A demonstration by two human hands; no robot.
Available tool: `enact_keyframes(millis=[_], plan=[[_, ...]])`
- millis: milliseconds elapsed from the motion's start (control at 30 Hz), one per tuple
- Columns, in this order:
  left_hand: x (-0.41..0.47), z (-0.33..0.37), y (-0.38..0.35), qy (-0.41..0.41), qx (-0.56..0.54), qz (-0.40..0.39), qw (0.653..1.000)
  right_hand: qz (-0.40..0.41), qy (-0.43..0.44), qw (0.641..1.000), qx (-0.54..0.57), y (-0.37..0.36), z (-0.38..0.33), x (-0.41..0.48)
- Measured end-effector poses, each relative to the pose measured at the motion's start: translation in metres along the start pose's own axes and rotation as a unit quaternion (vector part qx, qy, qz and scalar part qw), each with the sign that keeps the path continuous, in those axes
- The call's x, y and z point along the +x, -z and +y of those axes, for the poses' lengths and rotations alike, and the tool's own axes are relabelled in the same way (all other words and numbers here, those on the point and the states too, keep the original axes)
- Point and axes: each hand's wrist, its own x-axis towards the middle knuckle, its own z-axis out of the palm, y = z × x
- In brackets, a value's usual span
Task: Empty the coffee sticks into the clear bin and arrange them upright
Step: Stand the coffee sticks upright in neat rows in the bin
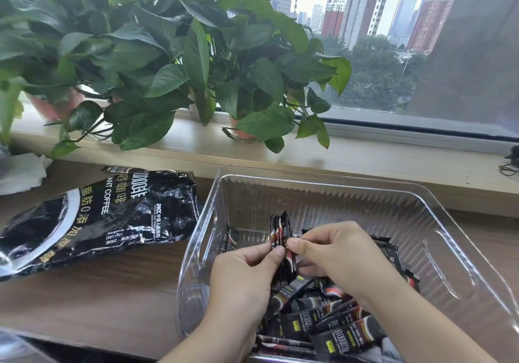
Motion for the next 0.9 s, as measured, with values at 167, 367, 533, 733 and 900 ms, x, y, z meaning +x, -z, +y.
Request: enact_keyframes(millis=[167,367,533,733,900], plan=[[0.004,0.01,0.001,-0.04,0.105,0.013,0.994,-0.008,-0.009,1.0,0.011,-0.009,-0.002,0.018],[0.024,0.02,0.001,-0.101,0.292,0.042,0.95,-0.027,-0.015,0.999,0.01,-0.021,-0.01,0.051],[0.042,0.032,0.0,-0.072,0.436,0.061,0.895,-0.045,-0.026,0.999,0.002,-0.031,-0.009,0.068],[0.047,0.034,-0.002,-0.058,0.524,0.073,0.847,-0.086,-0.066,0.993,0.041,-0.048,0.006,0.077],[0.036,0.028,0.0,-0.122,0.581,0.092,0.8,-0.087,-0.077,0.993,0.022,-0.057,0.01,0.08]])
